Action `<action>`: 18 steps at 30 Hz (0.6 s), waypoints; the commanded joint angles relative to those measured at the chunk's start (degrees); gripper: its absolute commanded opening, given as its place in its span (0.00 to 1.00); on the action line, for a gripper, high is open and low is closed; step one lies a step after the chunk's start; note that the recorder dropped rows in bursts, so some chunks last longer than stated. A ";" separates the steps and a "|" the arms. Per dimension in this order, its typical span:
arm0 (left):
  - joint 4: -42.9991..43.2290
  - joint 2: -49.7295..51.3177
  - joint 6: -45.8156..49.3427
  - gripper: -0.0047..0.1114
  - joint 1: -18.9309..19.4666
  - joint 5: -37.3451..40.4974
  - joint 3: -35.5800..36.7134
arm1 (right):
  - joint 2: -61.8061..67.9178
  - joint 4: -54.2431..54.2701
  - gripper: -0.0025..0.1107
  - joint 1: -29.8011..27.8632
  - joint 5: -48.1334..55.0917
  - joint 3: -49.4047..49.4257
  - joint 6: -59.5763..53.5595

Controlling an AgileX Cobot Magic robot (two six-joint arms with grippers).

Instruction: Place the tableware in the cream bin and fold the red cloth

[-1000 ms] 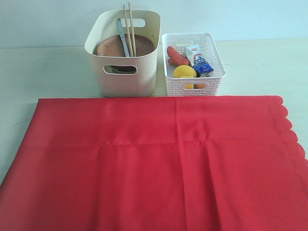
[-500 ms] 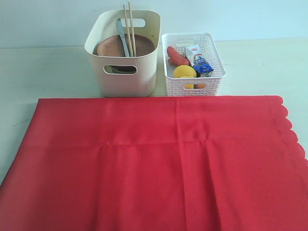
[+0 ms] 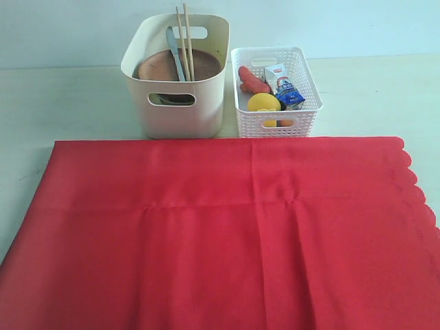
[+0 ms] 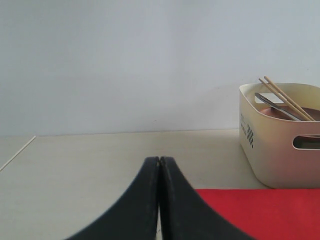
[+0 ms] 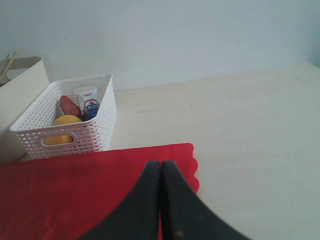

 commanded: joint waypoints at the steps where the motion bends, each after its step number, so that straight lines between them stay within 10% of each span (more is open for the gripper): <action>1: -0.78 -0.35 -0.84 0.06 -0.05 0.03 0.17 | -0.34 -0.14 0.02 -0.28 -0.09 0.25 -0.56; 18: -0.78 -0.35 -3.16 0.06 -0.05 6.86 0.17 | -0.34 0.28 0.02 -0.28 -0.09 0.25 -0.56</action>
